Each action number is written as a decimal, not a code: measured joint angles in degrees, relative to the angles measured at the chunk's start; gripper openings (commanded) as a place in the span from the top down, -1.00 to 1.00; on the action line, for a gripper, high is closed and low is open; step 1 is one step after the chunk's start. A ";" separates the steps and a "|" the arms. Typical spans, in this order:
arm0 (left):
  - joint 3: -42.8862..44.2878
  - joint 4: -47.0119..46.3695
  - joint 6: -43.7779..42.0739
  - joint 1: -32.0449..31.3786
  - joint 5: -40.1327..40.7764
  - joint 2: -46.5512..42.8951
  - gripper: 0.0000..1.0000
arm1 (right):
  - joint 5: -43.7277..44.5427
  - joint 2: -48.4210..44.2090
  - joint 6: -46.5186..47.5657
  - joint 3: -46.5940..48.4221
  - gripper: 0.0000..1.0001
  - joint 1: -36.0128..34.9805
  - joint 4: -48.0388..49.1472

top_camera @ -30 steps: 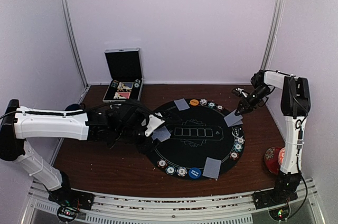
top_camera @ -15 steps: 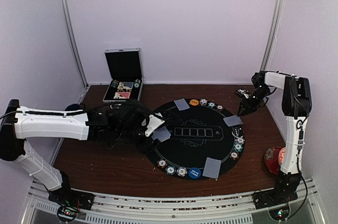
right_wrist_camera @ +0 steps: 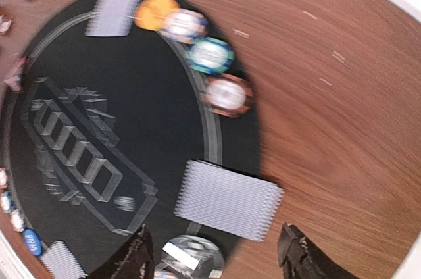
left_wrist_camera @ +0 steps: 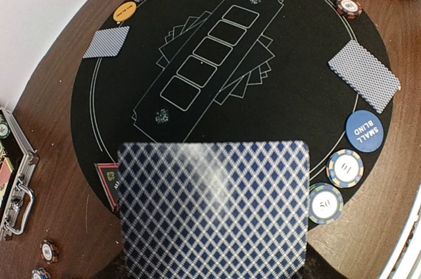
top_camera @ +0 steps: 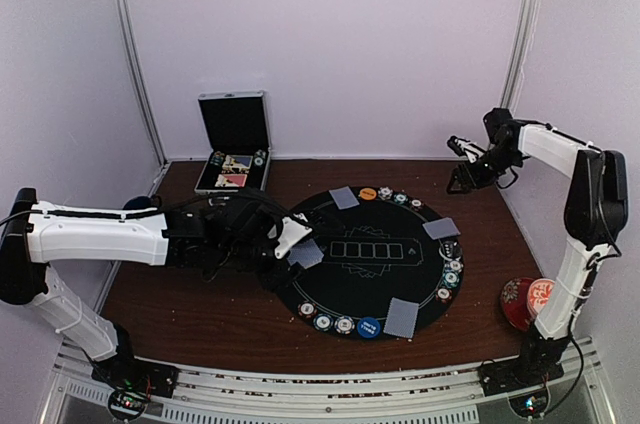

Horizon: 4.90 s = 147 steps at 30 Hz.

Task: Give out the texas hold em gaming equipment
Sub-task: Distribute the poker card in the dealer area, then pick up the poker card from the face-down deck piles, then distribute the poker card in the big blind area.

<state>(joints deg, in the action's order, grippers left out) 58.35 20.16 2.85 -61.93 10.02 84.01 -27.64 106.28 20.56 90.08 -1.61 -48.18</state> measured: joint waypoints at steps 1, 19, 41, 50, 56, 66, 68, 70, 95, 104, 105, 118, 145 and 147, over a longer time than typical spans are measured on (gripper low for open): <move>0.00 0.02 0.00 0.00 0.00 0.00 -0.28 | -1.14 -1.46 -0.11 -0.96 -0.37 -1.75 0.37; 0.00 0.00 0.02 0.00 -0.20 0.00 -0.28 | -20.61 -5.97 -13.66 -5.31 -0.58 -33.00 17.33; 0.00 -0.02 0.00 0.00 -0.85 -0.13 -0.28 | -28.11 7.26 -21.35 0.46 -0.35 -42.47 22.62; 0.00 0.59 0.02 0.00 -0.81 -0.13 -0.28 | -29.07 9.84 -23.26 2.51 -0.03 -43.45 22.99; -0.02 1.09 0.02 0.02 -0.81 -0.13 -0.28 | -28.13 9.88 -21.14 2.89 0.23 -43.50 21.35; -0.09 1.38 0.02 0.13 -0.72 -0.09 -0.28 | -26.56 8.92 -16.22 3.63 0.43 -43.04 16.90; -0.13 1.38 0.02 0.13 -0.72 -0.04 -0.28 | -26.05 8.72 -15.21 3.91 0.51 -43.01 15.74; -0.15 1.38 0.02 0.13 -0.70 -0.04 -0.28 | -25.62 8.70 -14.16 4.59 0.55 -43.01 14.29; -0.55 2.12 0.02 0.11 -0.83 0.46 -0.29 | -21.20 8.39 -6.73 9.16 1.00 -42.60 1.27; -0.52 0.46 0.02 0.11 -0.81 0.44 -0.29 | -23.98 8.39 -4.15 11.45 1.00 -39.21 -4.96; -0.52 0.46 0.02 0.11 -0.81 0.44 -0.29 | -24.46 8.39 -3.96 11.45 1.00 -38.40 -5.44; -0.52 0.44 0.02 0.11 -0.55 0.44 -0.29 | -29.75 3.06 -10.38 6.03 1.00 -27.08 0.57; -0.52 0.42 0.00 0.09 -0.17 0.44 -0.29 | 0.79 21.79 -51.19 7.52 1.00 -23.39 46.45; -0.52 0.44 0.00 0.09 -0.07 0.44 -0.29 | 2.21 23.58 -50.97 8.92 1.00 -23.34 46.07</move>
<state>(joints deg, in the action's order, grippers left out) 57.82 20.60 2.85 -61.84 9.96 84.44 -25.43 129.86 -30.41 99.00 -24.95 -2.11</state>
